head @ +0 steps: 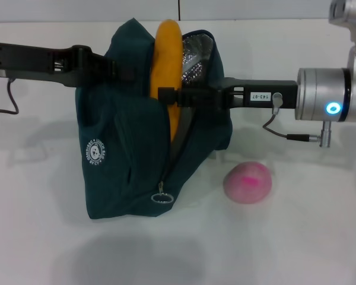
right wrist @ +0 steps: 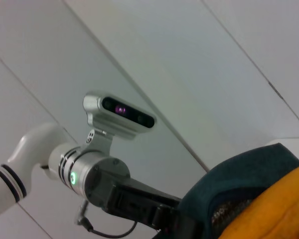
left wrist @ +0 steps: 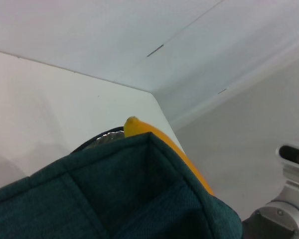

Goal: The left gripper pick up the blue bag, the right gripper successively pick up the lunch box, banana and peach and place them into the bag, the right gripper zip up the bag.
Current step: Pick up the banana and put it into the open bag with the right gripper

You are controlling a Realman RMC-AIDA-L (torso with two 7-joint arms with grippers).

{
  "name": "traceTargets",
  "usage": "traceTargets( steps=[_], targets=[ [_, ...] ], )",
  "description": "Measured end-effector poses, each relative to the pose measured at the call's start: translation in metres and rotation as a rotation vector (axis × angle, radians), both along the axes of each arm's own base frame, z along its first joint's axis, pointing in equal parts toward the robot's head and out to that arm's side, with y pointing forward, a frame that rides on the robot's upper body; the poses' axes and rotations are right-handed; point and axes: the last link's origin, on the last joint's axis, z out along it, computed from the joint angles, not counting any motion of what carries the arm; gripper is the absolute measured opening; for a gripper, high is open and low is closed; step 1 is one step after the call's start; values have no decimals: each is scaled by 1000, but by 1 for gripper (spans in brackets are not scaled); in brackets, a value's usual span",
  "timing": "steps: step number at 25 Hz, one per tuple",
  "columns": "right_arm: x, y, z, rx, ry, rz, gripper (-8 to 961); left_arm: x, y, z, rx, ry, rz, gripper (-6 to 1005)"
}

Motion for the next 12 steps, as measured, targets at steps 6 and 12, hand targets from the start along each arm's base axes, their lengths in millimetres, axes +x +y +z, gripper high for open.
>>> traceTargets(
  steps=[6, 12],
  targets=[
    [-8, 2, 11, 21, -75, 45, 705, 0, 1, 1, 3, 2, 0, 42],
    [-12, 6, 23, 44, -166, 77, 706, -2, 1, 4, 11, 5, 3, 42]
  ],
)
